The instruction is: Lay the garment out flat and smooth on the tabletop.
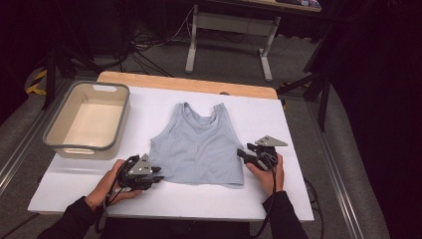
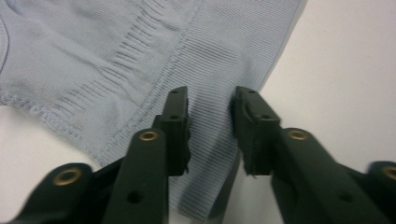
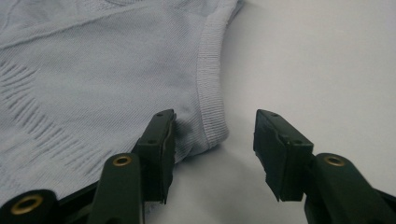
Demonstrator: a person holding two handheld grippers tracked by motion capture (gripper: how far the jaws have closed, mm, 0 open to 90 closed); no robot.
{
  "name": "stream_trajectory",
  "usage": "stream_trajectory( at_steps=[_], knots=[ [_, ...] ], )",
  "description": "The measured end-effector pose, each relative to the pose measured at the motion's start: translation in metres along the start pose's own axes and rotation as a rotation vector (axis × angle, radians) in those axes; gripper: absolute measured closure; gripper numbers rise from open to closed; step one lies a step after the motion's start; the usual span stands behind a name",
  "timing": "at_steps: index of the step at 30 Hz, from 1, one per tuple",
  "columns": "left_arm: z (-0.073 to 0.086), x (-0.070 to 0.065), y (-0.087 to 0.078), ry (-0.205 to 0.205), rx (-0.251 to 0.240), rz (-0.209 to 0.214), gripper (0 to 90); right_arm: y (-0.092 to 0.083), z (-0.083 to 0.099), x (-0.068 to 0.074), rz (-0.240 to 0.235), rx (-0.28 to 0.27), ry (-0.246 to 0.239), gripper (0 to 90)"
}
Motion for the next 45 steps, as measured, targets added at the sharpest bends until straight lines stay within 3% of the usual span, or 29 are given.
stream_trajectory(
  at_steps=[4,8,12,14,15,17,22,24,27,30,34,38,45],
  knots=[
    [-0.001,0.004,0.0,0.006,0.012,-0.022,81.1,0.001,0.0,0.007,-0.043,0.013,-0.033,64.4],
    [-0.001,0.004,0.0,0.014,0.015,-0.023,82.0,0.004,-0.001,0.009,-0.017,0.026,-0.071,78.4],
    [-0.004,0.007,0.0,0.037,0.035,-0.06,82.3,0.001,-0.005,0.007,0.021,0.013,-0.087,89.8],
    [-0.004,0.008,0.001,0.031,0.031,-0.064,82.4,-0.003,-0.01,0.0,0.081,-0.006,-0.102,90.0],
    [-0.005,0.008,0.001,0.027,0.026,-0.063,82.3,-0.005,-0.011,-0.001,0.08,-0.016,-0.091,90.0],
    [-0.006,0.008,0.001,0.029,0.019,-0.067,82.4,-0.01,-0.015,-0.002,0.061,-0.037,-0.065,88.8],
    [-0.006,0.009,0.002,0.028,0.021,-0.065,82.3,-0.013,-0.021,0.004,0.013,-0.083,-0.039,76.3],
    [-0.006,0.009,0.002,0.027,0.019,-0.061,82.3,-0.008,-0.021,0.01,0.004,-0.073,-0.047,60.3],
    [-0.006,0.01,0.002,0.031,0.017,-0.061,82.3,0.0,-0.015,0.016,-0.015,-0.028,-0.06,54.4],
    [-0.007,0.011,0.003,0.034,0.017,-0.064,82.3,0.007,-0.011,0.019,-0.026,0.004,-0.063,60.6],
    [-0.008,0.015,0.004,0.024,0.015,-0.068,82.3,0.008,-0.01,0.018,-0.026,0.013,-0.071,85.2],
    [-0.012,0.019,0.004,0.031,0.008,-0.082,82.3,0.006,-0.013,0.016,0.007,-0.001,-0.091,89.5],
    [-0.02,0.019,-0.006,0.042,-0.012,-0.088,82.4,-0.005,-0.028,0.012,0.054,-0.073,-0.069,89.9]
  ],
)
Point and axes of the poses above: each handheld gripper's, and its own axes: y roughly forward along the jaws, z roughly out of its underside, x roughly to its left, the point moved 10 cm from there along y, roughly forward along the jaws, and after that the axes turned 15 degrees about z, right-handed, at the moved point
